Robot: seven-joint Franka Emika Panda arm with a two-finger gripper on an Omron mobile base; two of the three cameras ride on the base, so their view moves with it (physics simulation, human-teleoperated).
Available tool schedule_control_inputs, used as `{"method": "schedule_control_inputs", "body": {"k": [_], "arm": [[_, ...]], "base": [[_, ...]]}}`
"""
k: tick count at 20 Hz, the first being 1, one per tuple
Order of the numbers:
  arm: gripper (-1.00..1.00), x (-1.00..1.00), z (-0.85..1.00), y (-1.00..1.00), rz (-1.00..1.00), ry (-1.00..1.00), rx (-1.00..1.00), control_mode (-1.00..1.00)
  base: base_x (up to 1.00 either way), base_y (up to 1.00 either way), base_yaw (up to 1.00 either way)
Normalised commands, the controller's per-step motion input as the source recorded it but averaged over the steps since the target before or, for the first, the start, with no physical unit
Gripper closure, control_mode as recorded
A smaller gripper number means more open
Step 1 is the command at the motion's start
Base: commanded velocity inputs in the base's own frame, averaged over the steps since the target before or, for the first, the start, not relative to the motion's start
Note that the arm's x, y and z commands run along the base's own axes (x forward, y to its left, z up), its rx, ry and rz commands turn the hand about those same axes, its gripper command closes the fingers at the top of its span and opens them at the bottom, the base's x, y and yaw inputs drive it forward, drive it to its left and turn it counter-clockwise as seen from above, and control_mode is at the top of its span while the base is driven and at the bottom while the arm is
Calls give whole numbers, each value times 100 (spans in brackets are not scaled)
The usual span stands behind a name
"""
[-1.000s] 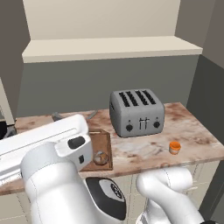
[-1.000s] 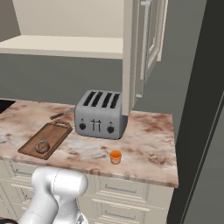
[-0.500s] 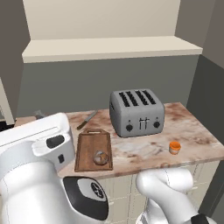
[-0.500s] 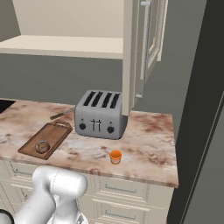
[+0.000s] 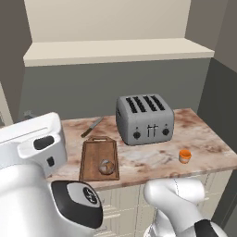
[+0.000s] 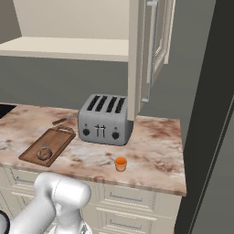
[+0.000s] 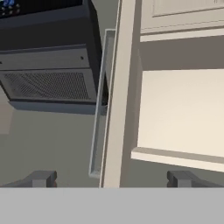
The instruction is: Pick the bread, place it on the cutting board, pick the jam, place it on the counter, and close the cabinet.
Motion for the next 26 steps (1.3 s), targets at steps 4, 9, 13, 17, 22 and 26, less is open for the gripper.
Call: {"method": "schedule_control_inputs", "body": {"k": [4,9,13,17,22,26], "arm": [[-100,0,7,4,-6,0,0,-100],[-100,0,0,1,-13,-2,0,-100],[-100,0,0,9,-9,-3,0,-100],[-100,0,0,13,-8,-4,0,-100],[-100,5,0,6,-9,-4,0,-100],[-100,23,0,2,-9,-4,0,-100]], "base": [[0,0,0],[0,0,0],[0,0,0],[0,0,0],[0,0,0],[0,0,0]]}}
